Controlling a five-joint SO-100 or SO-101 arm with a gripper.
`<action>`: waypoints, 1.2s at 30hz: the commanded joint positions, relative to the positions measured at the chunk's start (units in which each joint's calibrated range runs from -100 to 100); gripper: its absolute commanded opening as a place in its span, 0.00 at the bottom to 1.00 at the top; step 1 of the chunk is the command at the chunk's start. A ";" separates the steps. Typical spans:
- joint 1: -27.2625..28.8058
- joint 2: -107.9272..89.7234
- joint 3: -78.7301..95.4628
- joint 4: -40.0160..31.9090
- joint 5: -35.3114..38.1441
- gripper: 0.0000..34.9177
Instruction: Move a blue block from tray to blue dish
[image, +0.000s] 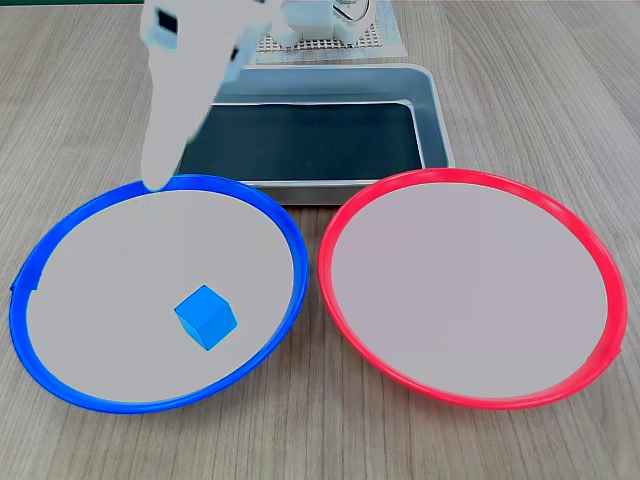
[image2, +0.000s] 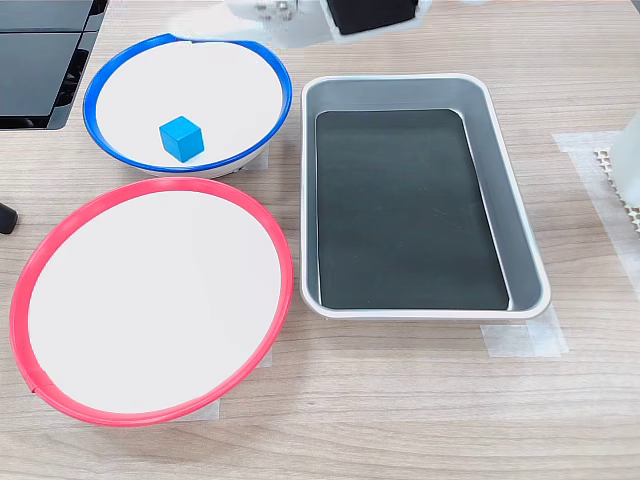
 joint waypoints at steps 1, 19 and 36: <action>-1.20 -9.68 2.11 -9.61 -10.40 0.10; -8.45 -69.90 31.97 46.77 -21.59 0.00; -6.00 -92.41 51.36 60.31 -18.95 0.00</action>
